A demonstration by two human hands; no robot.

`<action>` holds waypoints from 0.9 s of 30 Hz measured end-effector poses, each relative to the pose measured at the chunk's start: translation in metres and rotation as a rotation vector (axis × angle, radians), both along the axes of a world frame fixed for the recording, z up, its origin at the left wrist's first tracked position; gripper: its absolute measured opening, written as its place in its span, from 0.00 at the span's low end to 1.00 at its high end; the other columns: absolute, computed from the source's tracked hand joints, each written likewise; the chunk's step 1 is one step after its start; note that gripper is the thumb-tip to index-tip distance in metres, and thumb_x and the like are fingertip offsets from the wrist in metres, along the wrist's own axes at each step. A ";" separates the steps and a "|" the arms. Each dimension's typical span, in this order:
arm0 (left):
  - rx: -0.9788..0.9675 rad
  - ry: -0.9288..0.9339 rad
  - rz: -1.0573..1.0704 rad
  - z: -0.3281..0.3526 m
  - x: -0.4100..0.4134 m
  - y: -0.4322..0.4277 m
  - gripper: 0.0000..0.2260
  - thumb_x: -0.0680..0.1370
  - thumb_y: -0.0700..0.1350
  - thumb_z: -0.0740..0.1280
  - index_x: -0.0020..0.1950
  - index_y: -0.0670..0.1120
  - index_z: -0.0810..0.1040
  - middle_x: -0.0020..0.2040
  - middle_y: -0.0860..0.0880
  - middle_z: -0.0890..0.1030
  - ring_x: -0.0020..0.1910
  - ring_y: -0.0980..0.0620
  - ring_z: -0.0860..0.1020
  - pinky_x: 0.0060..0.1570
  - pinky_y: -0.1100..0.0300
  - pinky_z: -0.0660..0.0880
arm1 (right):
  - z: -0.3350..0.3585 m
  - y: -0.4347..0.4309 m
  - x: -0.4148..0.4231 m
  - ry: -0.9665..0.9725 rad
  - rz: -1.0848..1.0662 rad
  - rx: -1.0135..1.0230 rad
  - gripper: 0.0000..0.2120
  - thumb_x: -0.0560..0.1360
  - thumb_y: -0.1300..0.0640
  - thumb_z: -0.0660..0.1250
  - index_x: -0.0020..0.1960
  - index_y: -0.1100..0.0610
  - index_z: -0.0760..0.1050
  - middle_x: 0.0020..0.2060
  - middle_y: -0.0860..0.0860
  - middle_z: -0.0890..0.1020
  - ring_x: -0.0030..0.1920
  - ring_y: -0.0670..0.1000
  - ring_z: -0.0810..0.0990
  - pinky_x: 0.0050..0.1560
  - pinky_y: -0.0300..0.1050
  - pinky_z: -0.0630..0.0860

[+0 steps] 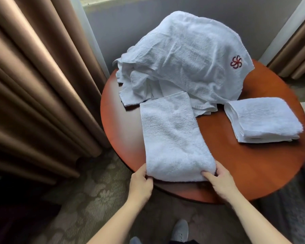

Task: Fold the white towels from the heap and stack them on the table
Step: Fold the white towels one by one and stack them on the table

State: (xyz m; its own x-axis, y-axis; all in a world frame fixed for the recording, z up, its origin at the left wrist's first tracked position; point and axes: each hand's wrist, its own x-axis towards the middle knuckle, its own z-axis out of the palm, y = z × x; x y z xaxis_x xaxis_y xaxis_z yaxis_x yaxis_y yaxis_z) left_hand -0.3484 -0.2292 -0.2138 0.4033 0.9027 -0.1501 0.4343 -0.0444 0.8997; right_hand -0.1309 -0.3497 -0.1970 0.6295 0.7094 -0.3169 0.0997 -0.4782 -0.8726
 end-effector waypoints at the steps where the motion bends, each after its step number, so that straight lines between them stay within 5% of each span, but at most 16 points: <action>1: -0.015 -0.046 0.017 0.003 0.002 0.002 0.16 0.69 0.32 0.59 0.42 0.50 0.81 0.37 0.58 0.82 0.39 0.62 0.76 0.41 0.65 0.71 | 0.002 0.001 0.001 -0.001 -0.019 0.013 0.18 0.73 0.68 0.69 0.58 0.51 0.74 0.49 0.43 0.80 0.50 0.45 0.77 0.44 0.24 0.68; 3: -0.024 -0.115 0.028 0.012 0.007 0.006 0.16 0.66 0.35 0.56 0.39 0.50 0.81 0.35 0.59 0.81 0.37 0.63 0.74 0.39 0.66 0.70 | 0.006 0.004 0.004 0.063 -0.046 0.072 0.18 0.74 0.70 0.67 0.59 0.53 0.74 0.49 0.42 0.81 0.50 0.42 0.78 0.47 0.26 0.71; 6: -0.075 -0.015 0.018 0.007 0.004 0.012 0.19 0.68 0.32 0.59 0.45 0.51 0.83 0.45 0.54 0.82 0.47 0.57 0.77 0.47 0.70 0.70 | 0.010 0.002 0.004 0.261 -0.074 0.155 0.18 0.70 0.72 0.68 0.54 0.54 0.78 0.44 0.46 0.85 0.45 0.45 0.82 0.45 0.33 0.77; 8: -0.069 0.120 -0.089 0.000 -0.003 0.011 0.13 0.66 0.37 0.61 0.46 0.44 0.82 0.46 0.50 0.81 0.49 0.51 0.76 0.46 0.73 0.67 | 0.011 -0.002 0.003 0.267 -0.091 0.134 0.16 0.60 0.60 0.73 0.48 0.55 0.81 0.39 0.47 0.85 0.41 0.48 0.81 0.39 0.31 0.76; 10: -0.029 0.205 -0.230 -0.004 -0.006 0.006 0.18 0.62 0.50 0.61 0.45 0.43 0.81 0.46 0.52 0.77 0.50 0.50 0.73 0.47 0.72 0.64 | 0.007 -0.007 0.005 0.164 -0.085 0.024 0.21 0.55 0.51 0.74 0.46 0.58 0.81 0.39 0.49 0.84 0.41 0.48 0.78 0.37 0.31 0.73; 14: -0.078 0.162 -0.184 0.000 -0.002 0.001 0.26 0.63 0.64 0.62 0.53 0.51 0.84 0.60 0.58 0.72 0.62 0.61 0.68 0.58 0.78 0.59 | 0.006 -0.007 0.011 -0.024 -0.036 -0.195 0.11 0.71 0.55 0.74 0.42 0.63 0.79 0.42 0.52 0.80 0.42 0.50 0.76 0.41 0.44 0.70; 16: -0.068 0.151 -0.163 0.003 0.003 0.001 0.23 0.68 0.62 0.64 0.54 0.51 0.84 0.64 0.56 0.73 0.65 0.59 0.69 0.64 0.69 0.63 | 0.009 -0.003 0.010 -0.011 -0.038 -0.219 0.04 0.74 0.57 0.71 0.42 0.56 0.80 0.42 0.50 0.81 0.42 0.49 0.78 0.41 0.44 0.71; 20: -0.220 0.067 -0.048 0.017 0.019 0.000 0.04 0.75 0.47 0.69 0.44 0.47 0.81 0.47 0.55 0.77 0.48 0.61 0.75 0.46 0.71 0.69 | 0.012 0.004 0.010 0.390 -0.235 -0.097 0.08 0.75 0.64 0.67 0.54 0.59 0.79 0.47 0.54 0.85 0.47 0.55 0.81 0.47 0.49 0.76; 22: -0.300 0.040 0.060 0.024 0.024 -0.002 0.12 0.70 0.48 0.70 0.34 0.47 0.69 0.36 0.51 0.71 0.36 0.52 0.70 0.36 0.62 0.65 | 0.014 0.005 0.011 0.532 -0.348 -0.064 0.11 0.74 0.67 0.67 0.56 0.63 0.75 0.52 0.58 0.83 0.48 0.55 0.80 0.45 0.49 0.77; 24: -0.376 0.084 0.127 0.028 0.028 -0.003 0.16 0.72 0.46 0.71 0.37 0.47 0.64 0.37 0.51 0.66 0.35 0.53 0.64 0.33 0.60 0.59 | 0.015 0.005 0.013 0.606 -0.420 -0.059 0.16 0.72 0.67 0.69 0.59 0.66 0.73 0.55 0.61 0.81 0.49 0.56 0.80 0.43 0.48 0.78; 27: -0.481 0.096 0.146 0.032 0.031 -0.008 0.17 0.70 0.52 0.73 0.46 0.49 0.66 0.48 0.50 0.72 0.45 0.52 0.71 0.40 0.60 0.66 | 0.024 0.006 0.012 0.719 -0.425 -0.068 0.12 0.72 0.67 0.68 0.56 0.64 0.76 0.47 0.57 0.83 0.45 0.52 0.80 0.38 0.43 0.77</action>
State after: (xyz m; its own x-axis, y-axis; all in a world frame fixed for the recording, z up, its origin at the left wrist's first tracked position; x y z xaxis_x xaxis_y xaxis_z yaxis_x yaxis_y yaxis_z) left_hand -0.3170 -0.2370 -0.1813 0.2425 0.7683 -0.5924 0.4869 0.4318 0.7593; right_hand -0.1186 -0.3434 -0.1734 0.4675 0.4222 -0.7767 -0.6706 -0.4031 -0.6227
